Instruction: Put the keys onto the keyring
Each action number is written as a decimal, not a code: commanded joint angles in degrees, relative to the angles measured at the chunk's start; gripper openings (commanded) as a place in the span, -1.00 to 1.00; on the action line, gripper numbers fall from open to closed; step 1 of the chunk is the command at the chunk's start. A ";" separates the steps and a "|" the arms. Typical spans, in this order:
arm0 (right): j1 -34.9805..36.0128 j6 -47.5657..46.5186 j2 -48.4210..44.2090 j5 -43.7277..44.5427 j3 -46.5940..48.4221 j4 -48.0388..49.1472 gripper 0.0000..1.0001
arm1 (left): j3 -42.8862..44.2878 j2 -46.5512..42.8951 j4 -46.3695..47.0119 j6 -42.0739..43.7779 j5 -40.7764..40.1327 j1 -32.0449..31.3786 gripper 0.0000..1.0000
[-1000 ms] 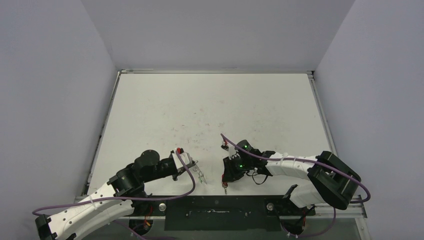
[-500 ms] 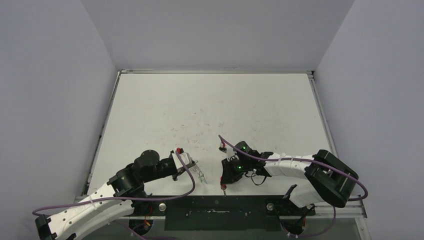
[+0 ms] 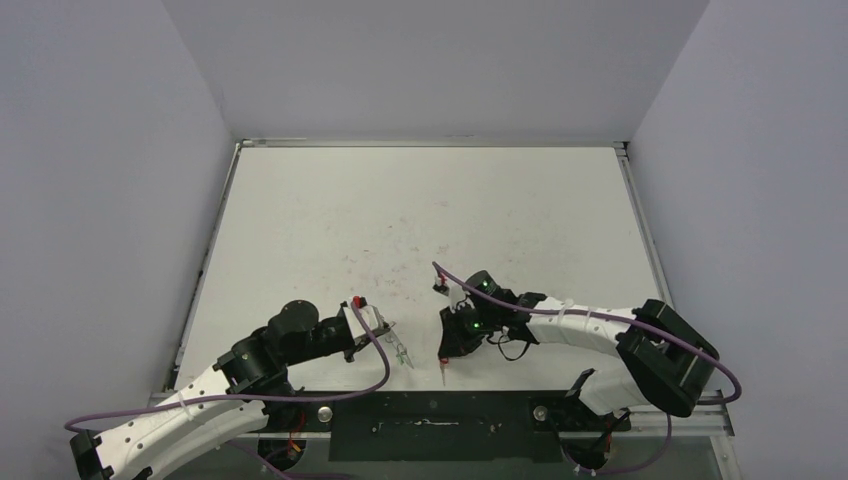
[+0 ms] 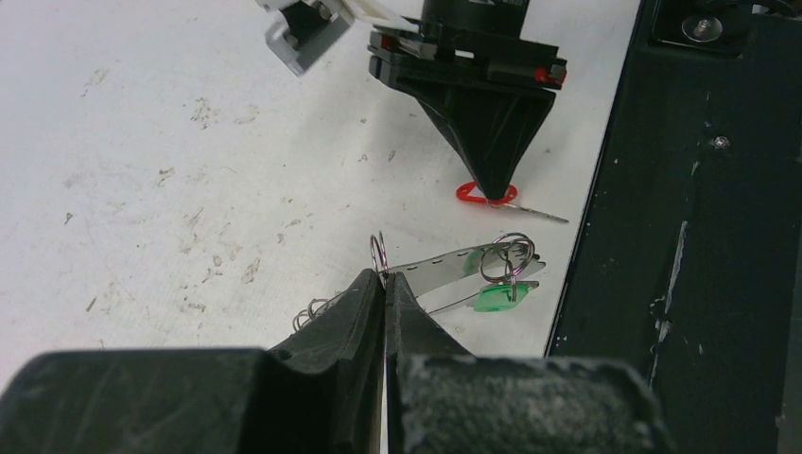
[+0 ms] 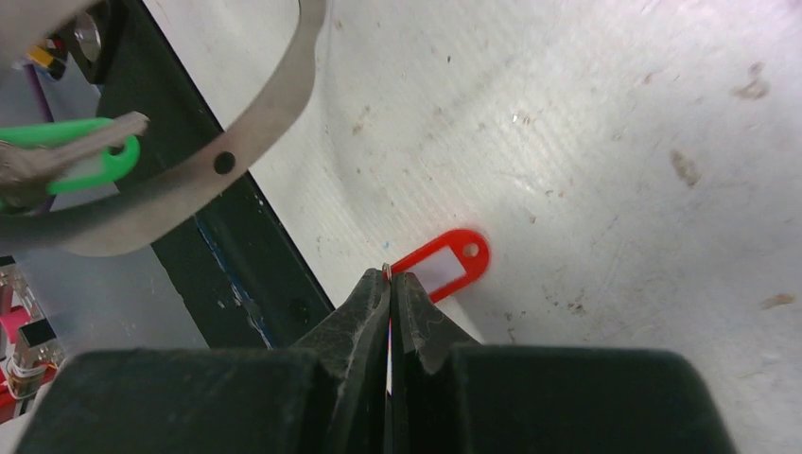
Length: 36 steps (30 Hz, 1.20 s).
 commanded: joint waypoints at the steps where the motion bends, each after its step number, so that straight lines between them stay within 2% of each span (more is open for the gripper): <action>1: -3.44 -3.30 -4.29 -1.02 4.59 -1.16 -1.00 | 2.56 -0.20 1.95 -0.66 0.84 0.27 -1.00; 4: -6.36 -3.54 -6.90 -1.98 6.35 -0.70 -1.00 | 2.58 0.21 2.60 -1.15 1.57 0.28 -1.00; 12: -8.12 -12.78 -12.85 1.94 14.93 -10.36 -1.00 | 1.86 3.20 6.78 -2.18 3.59 0.26 -1.00; 17: -8.12 -14.59 -16.15 2.65 15.06 -10.77 -1.00 | 1.08 5.46 9.88 -2.77 4.42 0.25 -1.00; 21: -7.88 -17.29 -16.86 -1.18 15.12 -11.08 -1.00 | 0.24 6.64 12.87 -3.18 4.86 0.25 -1.00; 25: -6.24 -20.30 -16.42 -4.35 16.09 -11.95 -1.00 | 0.37 7.74 13.94 -3.27 5.38 0.23 -1.00; 36: 0.82 -26.10 -14.61 -0.39 21.74 -16.78 -1.00 | 0.25 9.53 15.13 -3.26 5.96 0.26 -1.00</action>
